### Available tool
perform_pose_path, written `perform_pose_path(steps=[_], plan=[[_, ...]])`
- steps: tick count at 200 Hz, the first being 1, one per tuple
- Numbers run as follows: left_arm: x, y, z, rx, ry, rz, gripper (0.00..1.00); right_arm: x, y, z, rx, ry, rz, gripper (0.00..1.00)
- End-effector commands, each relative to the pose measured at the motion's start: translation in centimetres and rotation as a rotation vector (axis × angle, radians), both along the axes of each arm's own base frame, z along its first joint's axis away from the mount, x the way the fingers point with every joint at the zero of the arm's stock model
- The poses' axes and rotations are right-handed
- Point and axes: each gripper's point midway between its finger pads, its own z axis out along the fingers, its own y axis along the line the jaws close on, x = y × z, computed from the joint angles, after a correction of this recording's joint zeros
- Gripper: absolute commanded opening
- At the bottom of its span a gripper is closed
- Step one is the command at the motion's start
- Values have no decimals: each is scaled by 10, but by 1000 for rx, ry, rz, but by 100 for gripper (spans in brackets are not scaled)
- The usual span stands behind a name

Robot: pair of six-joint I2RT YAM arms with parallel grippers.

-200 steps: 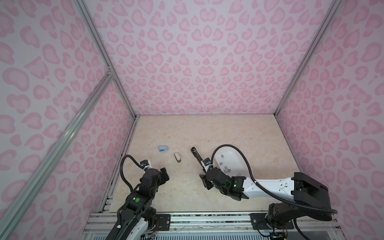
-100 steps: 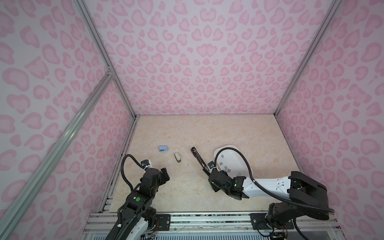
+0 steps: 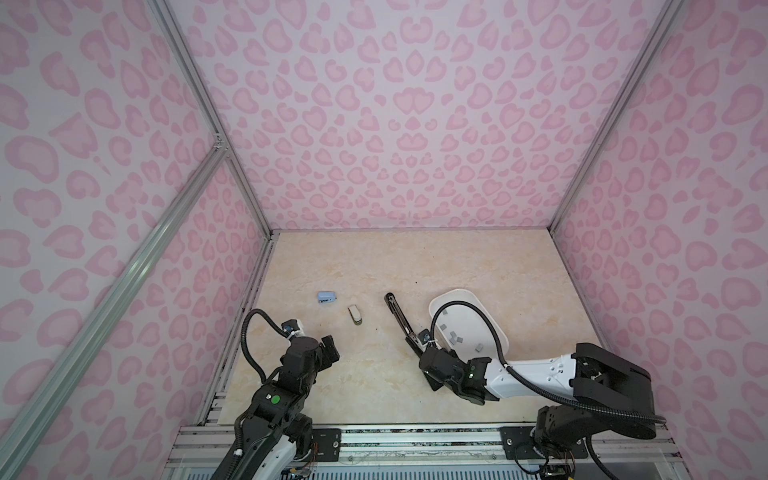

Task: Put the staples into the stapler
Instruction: 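Move the right gripper back over the open black stapler by the tray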

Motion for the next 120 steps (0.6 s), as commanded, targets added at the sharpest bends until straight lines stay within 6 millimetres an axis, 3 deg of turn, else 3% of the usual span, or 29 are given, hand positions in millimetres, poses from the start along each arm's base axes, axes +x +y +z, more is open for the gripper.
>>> perform_pose_path(steps=[1, 120], plan=[[3, -1, 4, -6, -25, -4, 93, -2, 8, 1, 21, -8, -3, 29], [3, -3, 6, -15, -36, -12, 93, -37, 78, 6, 105, -24, 117, 25]])
